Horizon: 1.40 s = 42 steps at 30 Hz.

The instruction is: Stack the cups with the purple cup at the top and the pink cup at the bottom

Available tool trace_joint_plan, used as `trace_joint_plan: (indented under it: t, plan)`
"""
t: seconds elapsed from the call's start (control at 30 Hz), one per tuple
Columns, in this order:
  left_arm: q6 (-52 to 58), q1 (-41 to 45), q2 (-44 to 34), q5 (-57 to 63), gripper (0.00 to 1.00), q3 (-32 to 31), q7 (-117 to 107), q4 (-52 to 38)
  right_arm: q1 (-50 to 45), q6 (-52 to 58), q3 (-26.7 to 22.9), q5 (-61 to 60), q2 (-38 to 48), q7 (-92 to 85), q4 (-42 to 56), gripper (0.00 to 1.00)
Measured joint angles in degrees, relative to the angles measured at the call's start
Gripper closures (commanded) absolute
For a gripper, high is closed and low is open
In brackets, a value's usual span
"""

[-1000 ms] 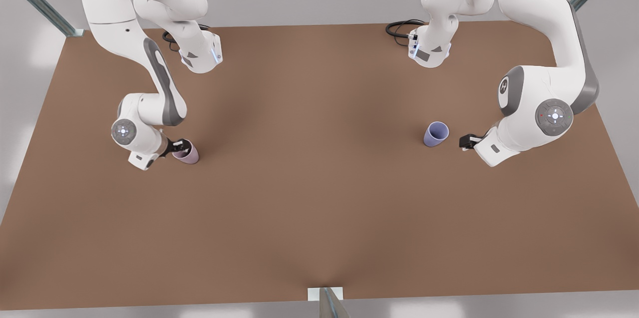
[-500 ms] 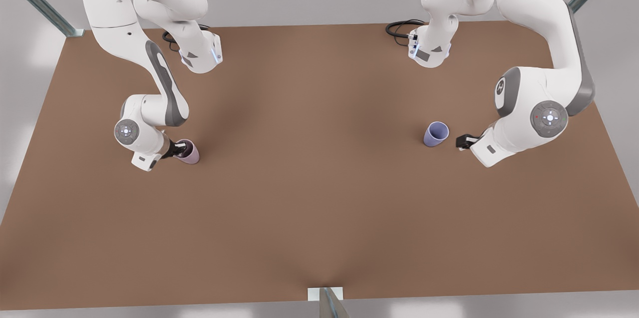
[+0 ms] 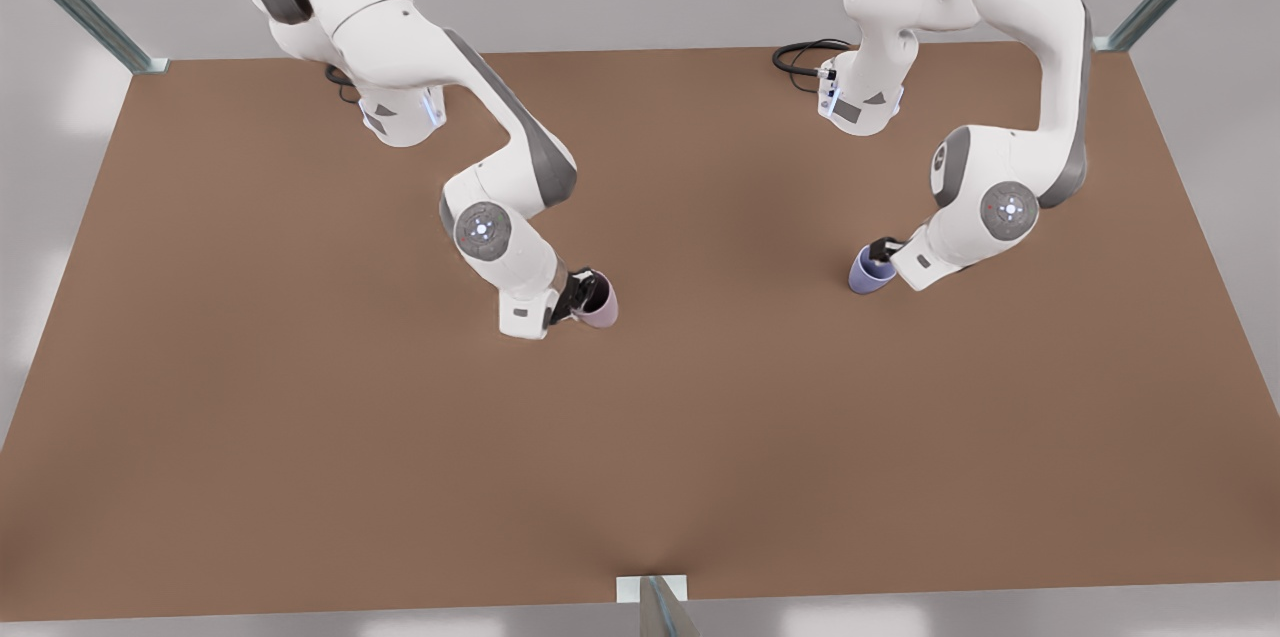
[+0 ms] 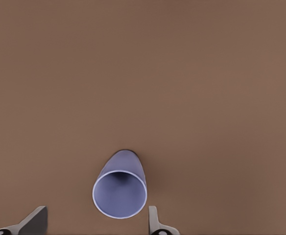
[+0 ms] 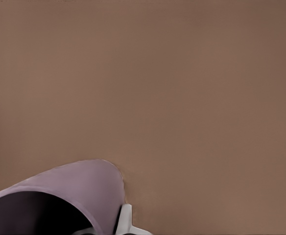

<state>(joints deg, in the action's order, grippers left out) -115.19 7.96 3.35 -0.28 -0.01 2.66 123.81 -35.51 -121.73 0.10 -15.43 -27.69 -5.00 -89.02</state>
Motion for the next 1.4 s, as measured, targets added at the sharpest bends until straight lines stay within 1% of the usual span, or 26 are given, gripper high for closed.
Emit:
trace_joint_plan:
  t: [0.1, 0.23, 0.43, 0.53, 0.77, 0.8, 0.83, 0.87, 0.9, 0.93, 1.13, 1.17, 1.2, 1.23, 1.27, 1.3, 1.4]
  plan:
    - [-3.1, 0.0, 0.7, 0.0, 0.0, 0.0, 0.0, 1.7, -5.5, 3.5, -0.1, -0.6, -9.0, 6.9, 13.8, 0.79]
    - [-8.7, 0.0, 0.7, 0.0, 0.0, 0.2, 0.1, 6.6, -11.5, 6.4, -1.0, 0.6, -19.9, 16.0, 25.1, 0.79]
    - [-16.6, 0.1, 0.8, 0.1, 0.0, 0.9, 0.3, 12.9, -14.0, 7.1, -3.5, 1.6, -25.6, 26.9, 27.9, 0.79]
    - [-19.1, 0.4, 0.8, 0.1, 0.0, 2.6, 1.0, 13.8, -14.4, 6.3, -3.9, 1.8, -26.6, 31.1, 28.1, 0.79]
    - [-21.7, -0.3, 1.4, 0.2, 0.0, 2.9, 2.3, 15.8, -14.5, 4.4, -3.9, 1.8, -29.1, 38.6, 29.3, 0.79]
    - [-21.9, -0.1, 1.7, 0.2, 0.0, 2.9, 2.4, 15.9, -14.5, 4.2, -3.9, 1.9, -29.2, 39.5, 29.3, 0.63]
    - [-22.0, 0.0, 2.0, 0.2, 0.0, 2.9, 2.6, 15.9, -14.5, 4.1, -3.9, 1.9, -29.3, 40.3, 29.3, 0.4]
    - [-22.1, 0.1, 2.2, 0.2, 0.0, 2.9, 2.7, 16.0, -14.5, 3.9, -3.9, 2.0, -29.3, 41.1, 29.3, 0.32]
    - [-22.2, 0.2, 2.3, 0.2, 0.0, 3.1, 2.9, 16.1, -14.5, 3.9, -3.9, 2.1, -29.3, 41.9, 29.3, 0.27]
    - [-22.2, 0.2, 2.3, 0.2, 0.0, 3.3, 3.0, 16.3, -14.5, 3.8, -4.0, 2.2, -29.2, 42.7, 29.2, 0.24]
    - [-22.3, -0.1, 3.5, 0.2, 0.0, 3.4, 3.7, 16.7, -14.6, 3.6, -4.9, 2.0, -28.8, 46.1, 29.1, 0.22]
    - [-22.4, -0.1, 4.0, 0.2, 0.03, 3.4, 3.8, 16.7, -14.6, 3.7, -4.9, 2.0, -28.8, 46.6, 29.1, 0.22]
    - [-22.4, 0.0, 4.3, 0.2, 0.12, 3.4, 3.9, 16.7, -14.6, 3.7, -5.0, 1.9, -28.7, 47.0, 29.1, 0.22]
    - [-22.4, 0.0, 4.4, 0.2, 0.26, 3.4, 3.9, 16.8, -14.6, 3.7, -5.0, 1.9, -28.7, 47.4, 29.1, 0.22]
    - [-22.4, -0.1, 4.6, 0.2, 0.37, 3.4, 4.0, 16.7, -14.6, 3.7, -5.1, 1.8, -28.6, 47.8, 29.1, 0.22]
    - [-22.4, -0.1, 4.8, 0.3, 0.4, 3.5, 4.0, 16.7, -14.6, 3.7, -5.1, 1.8, -28.1, 48.1, 28.9, 0.21]
    - [-22.5, -0.1, 5.9, 0.2, 0.41, 3.5, 4.2, 16.6, -14.6, 3.7, -5.2, 1.5, -22.7, 49.1, 25.6, 0.15]
